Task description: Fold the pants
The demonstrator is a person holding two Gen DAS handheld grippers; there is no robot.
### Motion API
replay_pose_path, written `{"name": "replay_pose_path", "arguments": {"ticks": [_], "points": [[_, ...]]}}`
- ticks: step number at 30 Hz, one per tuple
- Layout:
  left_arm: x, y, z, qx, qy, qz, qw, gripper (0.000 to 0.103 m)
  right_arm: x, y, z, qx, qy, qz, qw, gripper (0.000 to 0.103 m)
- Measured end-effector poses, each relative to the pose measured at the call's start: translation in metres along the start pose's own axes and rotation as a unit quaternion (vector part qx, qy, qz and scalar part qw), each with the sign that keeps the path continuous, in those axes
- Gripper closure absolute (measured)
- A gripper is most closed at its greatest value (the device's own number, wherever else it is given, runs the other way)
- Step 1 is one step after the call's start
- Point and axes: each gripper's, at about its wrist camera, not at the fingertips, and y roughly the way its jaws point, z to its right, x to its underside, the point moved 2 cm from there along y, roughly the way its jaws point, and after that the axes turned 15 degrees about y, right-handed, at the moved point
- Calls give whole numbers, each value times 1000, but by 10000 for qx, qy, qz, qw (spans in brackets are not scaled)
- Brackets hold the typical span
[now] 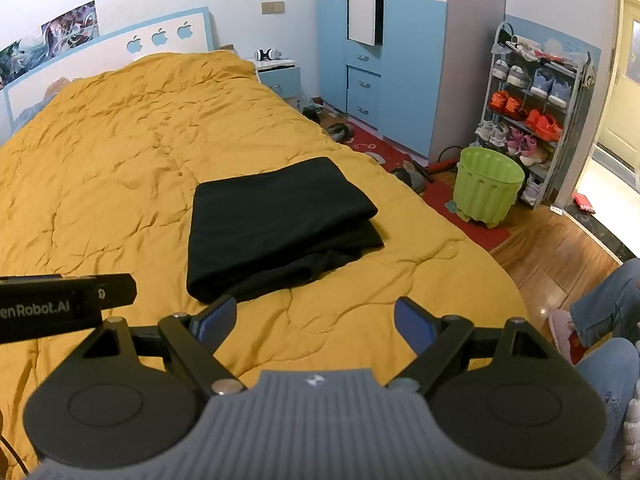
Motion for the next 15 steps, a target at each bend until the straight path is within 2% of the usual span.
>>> {"name": "replay_pose_path", "arguments": {"ticks": [15], "points": [[0,0,1,9,6,12,10000,11,0,0,1,3,-6,12,10000,21]]}}
